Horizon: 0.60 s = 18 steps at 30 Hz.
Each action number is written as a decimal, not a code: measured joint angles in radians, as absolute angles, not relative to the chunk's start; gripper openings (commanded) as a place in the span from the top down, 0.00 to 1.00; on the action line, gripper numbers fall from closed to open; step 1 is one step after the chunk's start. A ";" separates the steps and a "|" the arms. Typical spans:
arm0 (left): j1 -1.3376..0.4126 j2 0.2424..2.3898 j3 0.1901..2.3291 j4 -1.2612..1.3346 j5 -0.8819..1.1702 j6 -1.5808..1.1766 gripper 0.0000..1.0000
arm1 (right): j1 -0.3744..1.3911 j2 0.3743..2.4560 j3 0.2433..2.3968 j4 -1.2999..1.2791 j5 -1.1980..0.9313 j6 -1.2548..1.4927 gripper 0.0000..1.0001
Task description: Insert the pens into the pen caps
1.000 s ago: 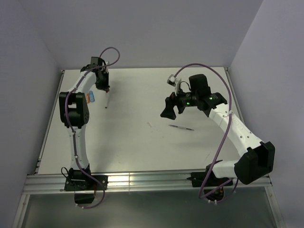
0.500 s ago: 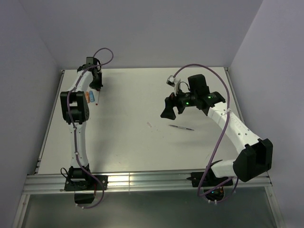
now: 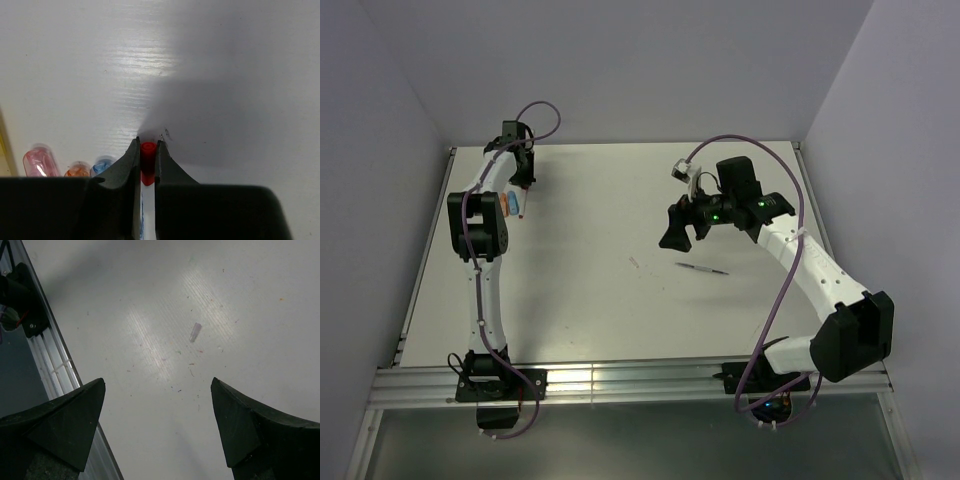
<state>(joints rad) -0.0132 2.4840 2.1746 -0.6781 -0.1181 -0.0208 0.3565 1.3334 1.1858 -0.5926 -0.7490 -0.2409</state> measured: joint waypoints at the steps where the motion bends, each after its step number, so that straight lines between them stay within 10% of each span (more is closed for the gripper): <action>1: -0.013 2.484 2.175 -0.678 -0.118 -0.015 0.84 | 0.356 1.334 1.186 -0.593 -0.749 -0.241 0.06; 18: -0.006 2.435 2.140 -0.665 -0.056 0.049 0.38 | 0.308 1.338 1.214 -0.679 -0.699 -0.312 0.04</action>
<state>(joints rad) -0.0055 2.4351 2.1399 -0.6655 -0.0555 0.0490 0.3084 1.3384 1.2144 -0.6792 -0.6991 -0.3119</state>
